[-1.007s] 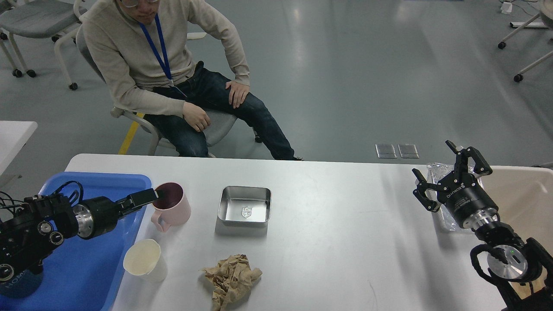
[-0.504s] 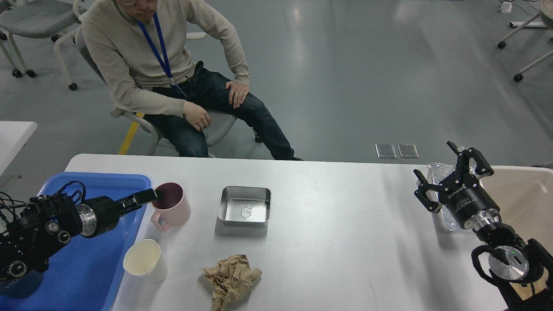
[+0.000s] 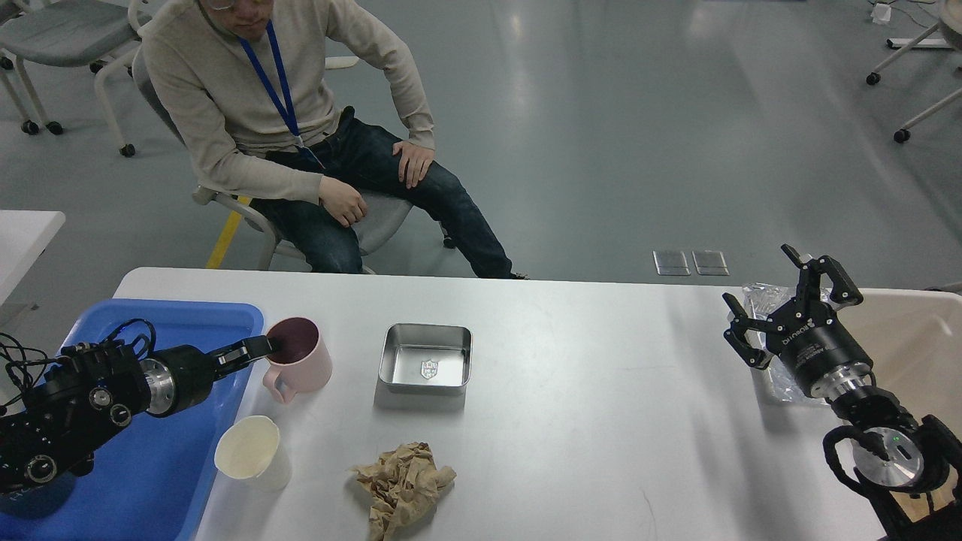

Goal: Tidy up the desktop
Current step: 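Reach the left gripper to the pink mug and grasp it, then lift the pink mug with the left gripper and set it down near the tray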

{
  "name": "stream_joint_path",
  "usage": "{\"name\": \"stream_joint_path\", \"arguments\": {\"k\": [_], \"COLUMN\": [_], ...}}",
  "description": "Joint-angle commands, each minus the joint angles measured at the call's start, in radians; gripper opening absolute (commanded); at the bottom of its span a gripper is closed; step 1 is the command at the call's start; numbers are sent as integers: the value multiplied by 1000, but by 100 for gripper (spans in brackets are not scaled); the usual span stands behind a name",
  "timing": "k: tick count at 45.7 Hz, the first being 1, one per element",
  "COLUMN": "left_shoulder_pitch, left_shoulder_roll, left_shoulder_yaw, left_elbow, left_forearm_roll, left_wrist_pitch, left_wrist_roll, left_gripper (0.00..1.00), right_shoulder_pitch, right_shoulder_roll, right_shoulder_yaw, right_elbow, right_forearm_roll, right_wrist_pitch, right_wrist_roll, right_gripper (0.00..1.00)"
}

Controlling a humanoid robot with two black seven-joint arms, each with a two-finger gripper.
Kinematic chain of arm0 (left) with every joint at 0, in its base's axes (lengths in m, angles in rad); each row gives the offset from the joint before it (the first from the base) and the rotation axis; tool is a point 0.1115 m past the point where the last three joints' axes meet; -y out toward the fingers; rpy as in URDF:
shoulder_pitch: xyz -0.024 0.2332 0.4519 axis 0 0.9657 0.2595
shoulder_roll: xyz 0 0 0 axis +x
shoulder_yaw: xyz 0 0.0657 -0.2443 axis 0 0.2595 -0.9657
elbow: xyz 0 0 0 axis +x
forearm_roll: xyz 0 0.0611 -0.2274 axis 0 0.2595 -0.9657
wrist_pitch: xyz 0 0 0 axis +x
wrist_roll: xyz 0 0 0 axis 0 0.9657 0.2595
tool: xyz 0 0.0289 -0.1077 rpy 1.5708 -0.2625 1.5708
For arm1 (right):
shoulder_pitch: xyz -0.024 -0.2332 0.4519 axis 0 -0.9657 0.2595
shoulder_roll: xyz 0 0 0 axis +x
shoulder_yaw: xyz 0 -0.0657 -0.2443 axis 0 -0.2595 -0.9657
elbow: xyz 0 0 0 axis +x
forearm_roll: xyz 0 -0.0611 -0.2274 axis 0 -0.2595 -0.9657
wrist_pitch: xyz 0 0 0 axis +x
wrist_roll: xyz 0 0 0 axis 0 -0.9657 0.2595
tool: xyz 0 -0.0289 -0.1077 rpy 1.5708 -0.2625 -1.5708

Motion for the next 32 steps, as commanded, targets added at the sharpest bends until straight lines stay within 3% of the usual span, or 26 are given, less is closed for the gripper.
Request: {"name": "stream_joint_path", "arguments": {"k": [1,12,22,32], "left_shoulder_pitch": [1,1,-3,-32], "left_shoulder_roll": [-22,-49,-65,-59], "left_shoulder_yaw": [1,1,-2,0], "left_elbow": [36,59,67,66], "left_forearm_roll": [-8,-10,-24,-33], "left_wrist_pitch": [-6,-9,-11,-32], "left_wrist_roll": [0,-8,-21,-51], "left_gripper": [40,24,1,0], "right_shoulder_pitch": [0,-6,-8,-8], "right_shoulder_roll": [0,-1,0,0], "right_shoulder_yaw": [1,1,10,10], "right_elbow": [-1,-1,-1,-3], "right_forearm_roll": [0,0,0,0], "right_wrist_pitch": [0,0,0,0], "right_wrist_roll": [0,0,0,0], "right_gripper": [100,100,100,100]}}
